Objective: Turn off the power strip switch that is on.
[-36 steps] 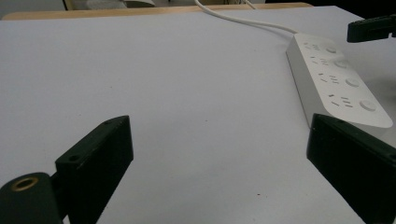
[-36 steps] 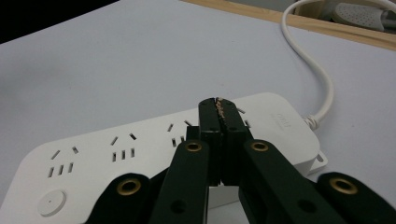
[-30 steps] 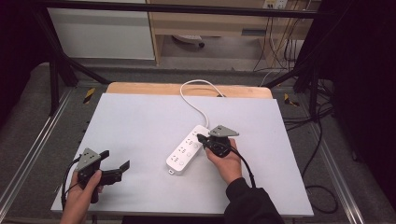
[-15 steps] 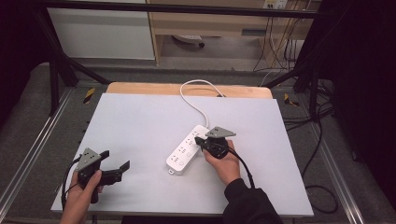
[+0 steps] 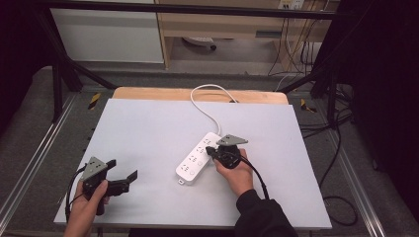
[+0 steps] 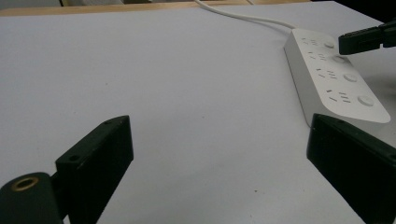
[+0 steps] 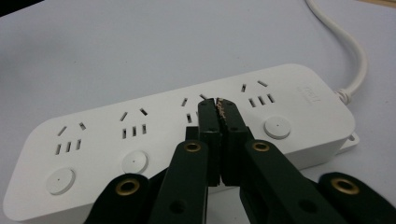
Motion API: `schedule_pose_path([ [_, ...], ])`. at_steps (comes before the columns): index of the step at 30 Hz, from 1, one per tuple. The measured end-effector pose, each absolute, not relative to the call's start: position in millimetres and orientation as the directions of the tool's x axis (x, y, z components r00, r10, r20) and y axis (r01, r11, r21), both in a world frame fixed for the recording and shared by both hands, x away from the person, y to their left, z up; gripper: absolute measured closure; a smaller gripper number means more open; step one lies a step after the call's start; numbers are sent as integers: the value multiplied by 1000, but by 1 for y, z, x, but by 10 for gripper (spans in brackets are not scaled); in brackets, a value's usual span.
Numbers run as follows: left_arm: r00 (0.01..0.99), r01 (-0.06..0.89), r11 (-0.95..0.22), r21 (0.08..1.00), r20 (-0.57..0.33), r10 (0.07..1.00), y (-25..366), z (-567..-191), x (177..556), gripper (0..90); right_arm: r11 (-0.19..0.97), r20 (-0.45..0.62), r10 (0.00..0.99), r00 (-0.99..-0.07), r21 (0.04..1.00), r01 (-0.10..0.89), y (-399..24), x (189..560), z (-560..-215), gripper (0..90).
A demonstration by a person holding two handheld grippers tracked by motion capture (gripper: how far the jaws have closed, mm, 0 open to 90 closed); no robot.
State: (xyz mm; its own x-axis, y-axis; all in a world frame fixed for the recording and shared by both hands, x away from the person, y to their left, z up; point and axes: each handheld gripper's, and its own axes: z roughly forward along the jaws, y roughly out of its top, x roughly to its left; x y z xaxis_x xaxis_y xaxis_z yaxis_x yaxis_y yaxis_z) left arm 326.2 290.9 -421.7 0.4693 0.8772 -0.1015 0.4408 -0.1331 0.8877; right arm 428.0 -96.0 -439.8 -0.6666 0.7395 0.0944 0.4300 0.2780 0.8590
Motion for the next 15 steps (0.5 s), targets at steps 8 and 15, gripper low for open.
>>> schedule_pose_path([
  [8, 471, 443, -136, 886, -101, 876, 291, -422, 326, 72, 304, 74, 734, -675, 853, 425, -91, 427, -441, 900],
  [15, 469, 443, -134, 887, -102, 877, 291, -422, 327, 72, 297, 93, 733, -674, 847, 441, -92, 427, -442, 900],
])
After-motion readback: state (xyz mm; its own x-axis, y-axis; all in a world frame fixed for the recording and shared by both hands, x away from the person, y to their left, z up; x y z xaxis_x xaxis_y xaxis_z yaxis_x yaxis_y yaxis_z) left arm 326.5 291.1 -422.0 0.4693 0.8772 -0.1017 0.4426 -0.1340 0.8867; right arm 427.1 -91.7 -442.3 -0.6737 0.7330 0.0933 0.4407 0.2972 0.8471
